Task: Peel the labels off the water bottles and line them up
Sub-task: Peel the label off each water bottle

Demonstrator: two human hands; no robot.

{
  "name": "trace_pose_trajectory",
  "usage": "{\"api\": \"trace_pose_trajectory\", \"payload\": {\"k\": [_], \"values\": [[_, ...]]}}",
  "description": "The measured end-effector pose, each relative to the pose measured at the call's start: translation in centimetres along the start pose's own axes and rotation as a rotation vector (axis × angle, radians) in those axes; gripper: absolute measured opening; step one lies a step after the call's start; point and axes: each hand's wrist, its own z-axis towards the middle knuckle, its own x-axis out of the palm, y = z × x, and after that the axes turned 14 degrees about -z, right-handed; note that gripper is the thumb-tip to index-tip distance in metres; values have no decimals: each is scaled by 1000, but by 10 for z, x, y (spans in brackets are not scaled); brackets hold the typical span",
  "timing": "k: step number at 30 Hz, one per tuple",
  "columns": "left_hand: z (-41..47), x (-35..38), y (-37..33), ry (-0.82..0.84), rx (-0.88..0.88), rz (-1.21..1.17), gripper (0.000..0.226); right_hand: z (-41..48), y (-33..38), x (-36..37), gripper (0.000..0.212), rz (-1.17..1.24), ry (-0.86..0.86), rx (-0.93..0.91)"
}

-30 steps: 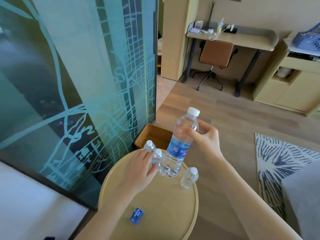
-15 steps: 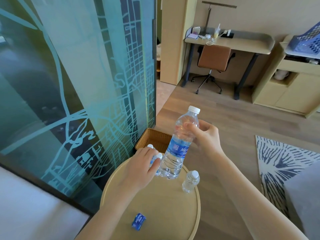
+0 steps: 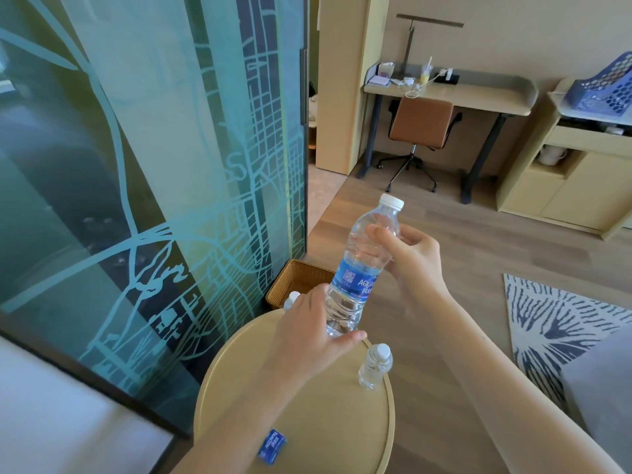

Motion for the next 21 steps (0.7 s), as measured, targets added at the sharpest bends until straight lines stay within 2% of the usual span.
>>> {"api": "trace_pose_trajectory", "payload": {"k": [4, 7, 10, 12, 15, 18, 21], "values": [[2, 1, -7, -30, -58, -93, 70, 0, 3, 0, 25, -35, 1, 5], [0, -3, -12, -16, -112, -223, 58, 1, 7, -3, 31, -75, 45, 9], [-4, -9, -17, 12, -209, -509, 52, 3, 9, -9, 36, -69, 123, 11], [-5, -13, -19, 76, -260, -726, 50, 3, 9, -14, 35, -52, 180, 1], [-5, -23, -22, 179, -283, -913, 43, 3, 6, -18, 34, -25, 234, -19], [-8, -30, -24, 256, -292, -985, 39, 4, 1, -18, 53, 38, 293, 15], [-14, -30, -23, 387, -297, -1094, 47, 3, -2, -17, 61, 109, 432, 45]]}}
